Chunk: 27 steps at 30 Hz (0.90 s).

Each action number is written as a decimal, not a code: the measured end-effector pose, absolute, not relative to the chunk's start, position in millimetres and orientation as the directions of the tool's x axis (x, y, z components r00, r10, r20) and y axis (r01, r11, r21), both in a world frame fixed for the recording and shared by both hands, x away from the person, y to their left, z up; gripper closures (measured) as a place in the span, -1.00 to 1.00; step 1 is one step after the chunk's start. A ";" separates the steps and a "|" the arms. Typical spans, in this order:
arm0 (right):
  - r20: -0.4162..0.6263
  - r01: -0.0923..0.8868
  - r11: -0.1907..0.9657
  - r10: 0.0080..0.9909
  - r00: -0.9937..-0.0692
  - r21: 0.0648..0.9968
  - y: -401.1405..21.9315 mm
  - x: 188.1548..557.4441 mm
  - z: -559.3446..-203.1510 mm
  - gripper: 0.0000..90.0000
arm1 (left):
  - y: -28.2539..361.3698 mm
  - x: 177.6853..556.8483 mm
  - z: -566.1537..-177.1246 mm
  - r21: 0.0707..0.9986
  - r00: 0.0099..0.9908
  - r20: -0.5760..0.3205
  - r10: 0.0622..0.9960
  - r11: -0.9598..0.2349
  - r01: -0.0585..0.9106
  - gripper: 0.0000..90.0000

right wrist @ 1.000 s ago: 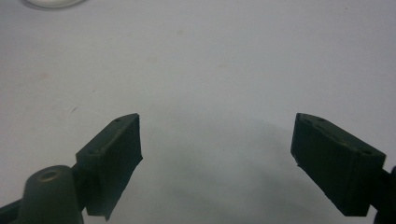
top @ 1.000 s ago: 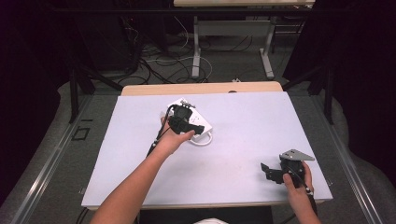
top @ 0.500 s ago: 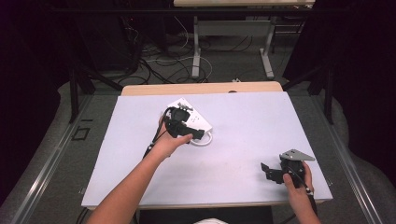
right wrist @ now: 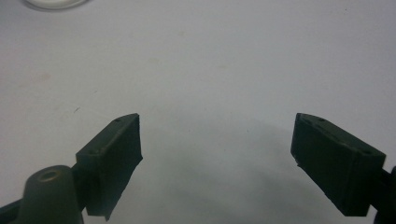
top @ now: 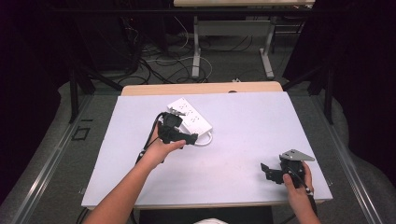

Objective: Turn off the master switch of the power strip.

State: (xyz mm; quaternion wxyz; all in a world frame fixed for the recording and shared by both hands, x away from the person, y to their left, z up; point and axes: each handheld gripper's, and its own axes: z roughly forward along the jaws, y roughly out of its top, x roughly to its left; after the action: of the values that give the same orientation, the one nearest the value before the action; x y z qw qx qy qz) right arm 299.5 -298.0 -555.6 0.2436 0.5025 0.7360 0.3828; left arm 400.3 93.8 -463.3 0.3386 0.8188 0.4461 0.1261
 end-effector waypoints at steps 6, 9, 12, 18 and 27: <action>0.025 0.552 0.202 0.927 -0.375 0.809 -298.1 299.4 -555.6 -0.66 | 110.3 393.4 -465.9 0.669 0.557 -0.115 0.822 -0.350 0.655 -0.99; 0.027 0.553 0.201 0.927 -0.375 0.809 -297.9 299.3 -555.5 -0.66 | 119.0 390.0 -465.9 0.669 0.554 -0.128 0.822 -0.341 0.661 -0.99; 0.029 0.556 0.198 0.927 -0.373 0.808 -297.5 299.3 -555.6 -0.66 | 127.2 385.9 -466.2 0.673 0.547 -0.130 0.827 -0.332 0.662 -0.99; 0.026 0.553 0.203 0.925 -0.378 0.808 -296.6 299.6 -556.2 -0.66 | 142.2 378.2 -465.6 0.683 0.525 -0.144 0.839 -0.300 0.666 -0.99; 0.030 0.555 0.198 0.927 -0.375 0.808 -296.3 299.3 -556.0 -0.66 | 162.2 367.5 -463.7 0.703 0.491 -0.160 0.856 -0.251 0.666 -0.99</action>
State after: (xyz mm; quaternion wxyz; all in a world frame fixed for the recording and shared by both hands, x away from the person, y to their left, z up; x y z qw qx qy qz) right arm 299.3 -296.3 -556.0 0.2425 0.5038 0.7351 0.3835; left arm 367.5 162.2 -463.7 0.3697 0.7803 0.4878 0.1288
